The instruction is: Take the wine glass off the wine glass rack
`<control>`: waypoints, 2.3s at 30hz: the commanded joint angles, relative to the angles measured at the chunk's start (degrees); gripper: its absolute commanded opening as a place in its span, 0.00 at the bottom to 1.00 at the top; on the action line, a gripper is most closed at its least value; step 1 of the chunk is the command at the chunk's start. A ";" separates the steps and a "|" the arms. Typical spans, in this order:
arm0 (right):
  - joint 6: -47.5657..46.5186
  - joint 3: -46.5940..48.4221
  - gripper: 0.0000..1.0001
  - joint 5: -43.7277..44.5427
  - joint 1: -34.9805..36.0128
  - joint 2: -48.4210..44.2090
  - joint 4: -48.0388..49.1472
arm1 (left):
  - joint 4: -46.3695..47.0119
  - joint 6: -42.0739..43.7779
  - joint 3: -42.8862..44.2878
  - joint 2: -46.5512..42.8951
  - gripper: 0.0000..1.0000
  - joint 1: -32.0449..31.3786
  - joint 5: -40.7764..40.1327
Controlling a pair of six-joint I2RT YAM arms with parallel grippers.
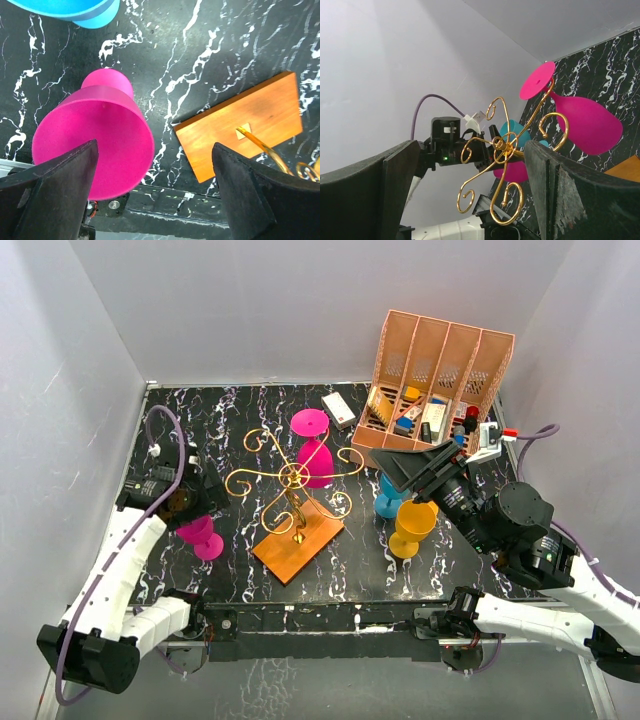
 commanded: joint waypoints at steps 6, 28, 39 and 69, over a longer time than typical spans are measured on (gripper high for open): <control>-0.45 1.30 0.94 0.33 0.22 -0.48 1.25 | -5.94 0.71 14.71 -4.05 0.97 0.33 8.32; -2.14 2.66 0.94 0.84 0.22 1.93 -1.34 | -8.20 -2.56 29.55 -8.24 0.97 0.31 6.88; -5.50 13.44 0.93 0.81 0.20 12.21 -9.23 | -6.26 -0.29 33.87 -11.37 0.97 0.36 7.74; -13.08 33.84 0.78 -49.18 -29.86 42.66 -17.27 | 1.89 0.44 33.79 -15.84 0.97 -0.51 17.65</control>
